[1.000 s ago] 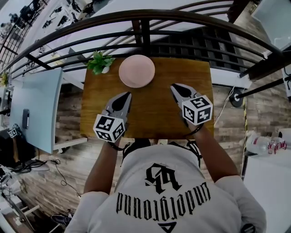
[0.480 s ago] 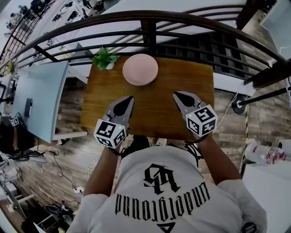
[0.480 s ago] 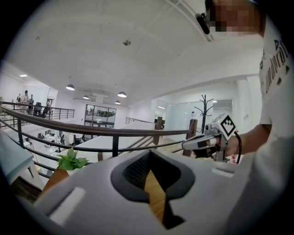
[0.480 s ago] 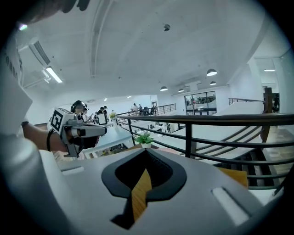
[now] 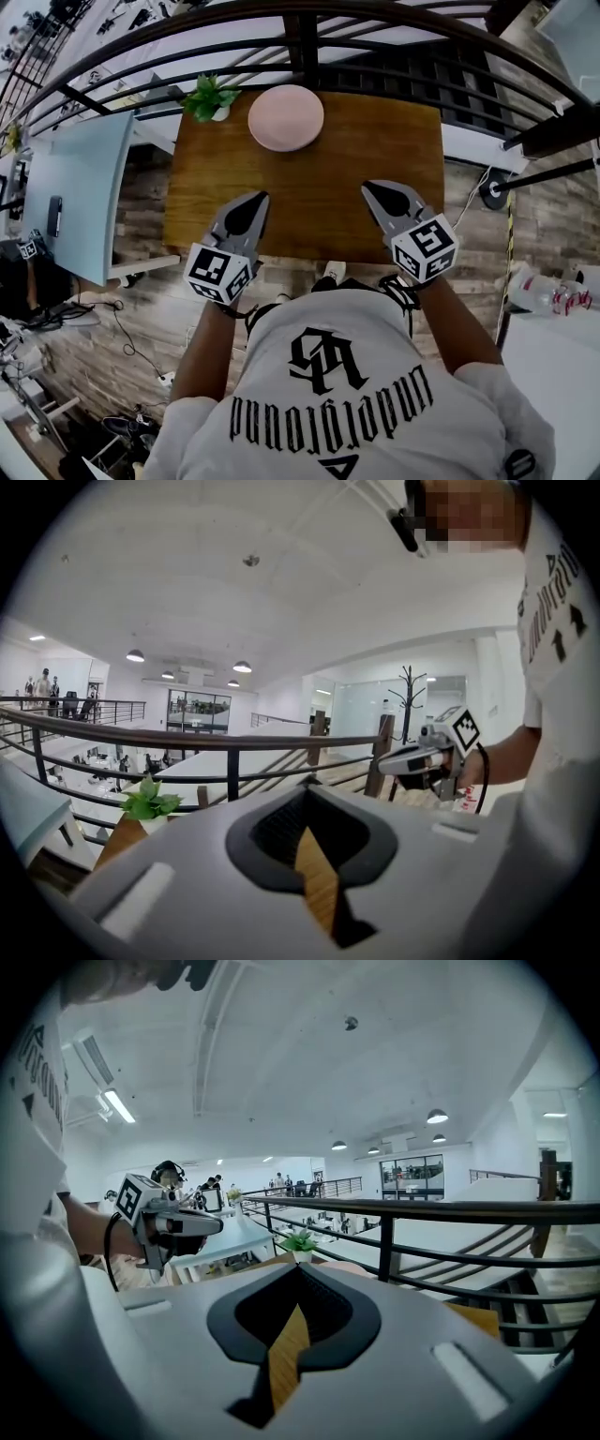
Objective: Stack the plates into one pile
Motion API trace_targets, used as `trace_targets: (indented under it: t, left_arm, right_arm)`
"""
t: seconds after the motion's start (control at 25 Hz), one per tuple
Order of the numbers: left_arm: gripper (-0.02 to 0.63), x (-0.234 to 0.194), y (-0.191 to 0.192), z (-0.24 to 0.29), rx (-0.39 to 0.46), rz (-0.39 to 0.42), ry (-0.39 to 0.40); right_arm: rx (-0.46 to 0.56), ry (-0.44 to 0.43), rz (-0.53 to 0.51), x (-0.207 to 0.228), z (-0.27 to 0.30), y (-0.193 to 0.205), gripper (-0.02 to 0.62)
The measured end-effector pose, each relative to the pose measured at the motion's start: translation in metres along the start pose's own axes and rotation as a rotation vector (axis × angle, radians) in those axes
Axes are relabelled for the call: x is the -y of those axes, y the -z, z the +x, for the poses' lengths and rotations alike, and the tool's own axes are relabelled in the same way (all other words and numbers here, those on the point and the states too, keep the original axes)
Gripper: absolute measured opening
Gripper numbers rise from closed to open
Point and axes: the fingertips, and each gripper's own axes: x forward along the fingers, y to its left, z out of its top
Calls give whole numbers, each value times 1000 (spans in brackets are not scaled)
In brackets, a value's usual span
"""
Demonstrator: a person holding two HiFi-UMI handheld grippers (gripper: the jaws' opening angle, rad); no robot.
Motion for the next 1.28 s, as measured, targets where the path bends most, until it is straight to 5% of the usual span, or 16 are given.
trace_targets:
  t: [1.28]
  left_arm:
    - [46,33,21,-279,110,61,118]
  right_arm:
    - [100,90,-53,-286,-67,16,3]
